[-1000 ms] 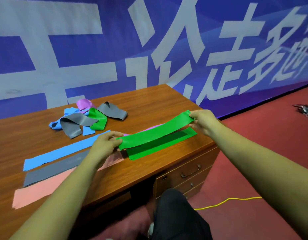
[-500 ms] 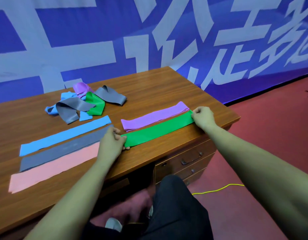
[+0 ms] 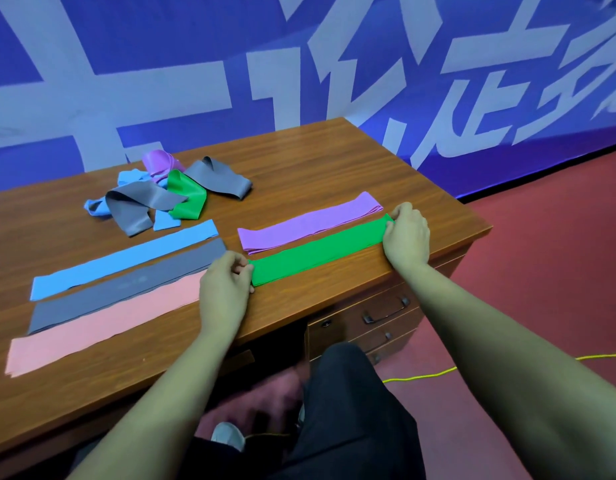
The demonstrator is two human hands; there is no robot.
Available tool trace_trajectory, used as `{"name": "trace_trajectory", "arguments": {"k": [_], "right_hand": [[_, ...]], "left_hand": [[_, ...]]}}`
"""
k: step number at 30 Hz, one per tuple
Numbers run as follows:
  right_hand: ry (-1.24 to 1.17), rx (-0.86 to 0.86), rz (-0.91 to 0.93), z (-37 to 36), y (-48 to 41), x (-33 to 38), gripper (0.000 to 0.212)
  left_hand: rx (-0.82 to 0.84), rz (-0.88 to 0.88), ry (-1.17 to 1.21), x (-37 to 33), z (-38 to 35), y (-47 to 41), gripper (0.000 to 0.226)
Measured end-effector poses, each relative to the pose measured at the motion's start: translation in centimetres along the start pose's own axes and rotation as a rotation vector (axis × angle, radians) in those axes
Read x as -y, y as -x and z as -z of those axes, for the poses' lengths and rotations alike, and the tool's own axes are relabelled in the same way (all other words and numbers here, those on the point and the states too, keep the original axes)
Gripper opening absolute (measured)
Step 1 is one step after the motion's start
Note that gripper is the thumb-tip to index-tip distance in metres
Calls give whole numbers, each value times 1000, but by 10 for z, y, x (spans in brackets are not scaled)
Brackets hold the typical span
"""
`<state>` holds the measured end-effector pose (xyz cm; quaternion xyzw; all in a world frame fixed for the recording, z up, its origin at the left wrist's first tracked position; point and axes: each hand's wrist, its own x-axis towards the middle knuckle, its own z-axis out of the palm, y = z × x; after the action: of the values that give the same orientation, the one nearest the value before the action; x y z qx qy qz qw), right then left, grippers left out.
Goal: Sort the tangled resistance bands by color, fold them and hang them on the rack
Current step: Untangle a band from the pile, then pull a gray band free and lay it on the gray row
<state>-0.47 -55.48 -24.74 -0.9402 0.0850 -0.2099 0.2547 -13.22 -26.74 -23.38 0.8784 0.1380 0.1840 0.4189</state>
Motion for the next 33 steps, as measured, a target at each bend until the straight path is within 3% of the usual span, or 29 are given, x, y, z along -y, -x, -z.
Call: {"name": "trace_trajectory", "arguments": {"k": [4, 7, 10, 13, 20, 25, 29, 33], "right_hand": [[-3, -42, 19, 2, 4, 1, 16], [95, -83, 238, 3, 15, 11, 20], [-20, 110, 575, -2, 46, 43, 26], [-52, 286, 695, -10, 74, 63, 31], [-14, 348, 675, -8, 78, 66, 32], [56, 349, 619, -7, 44, 122, 24], [-41, 425, 534, -24, 9, 179, 19], [-118, 511, 408, -65, -20, 218, 22]], "left_hand": [[-59, -125, -65, 3, 1, 2, 5], [-47, -331, -126, 7, -2, 4, 13], [87, -501, -324, 14, -10, 1, 24], [168, -466, -413, 16, -12, -2, 26], [278, -565, -480, 23, 0, -9, 29], [414, -551, -323, 6, 29, -54, 16], [289, -501, -349, -3, 58, -123, 9], [136, -349, -432, 14, 67, -188, 18]]}}
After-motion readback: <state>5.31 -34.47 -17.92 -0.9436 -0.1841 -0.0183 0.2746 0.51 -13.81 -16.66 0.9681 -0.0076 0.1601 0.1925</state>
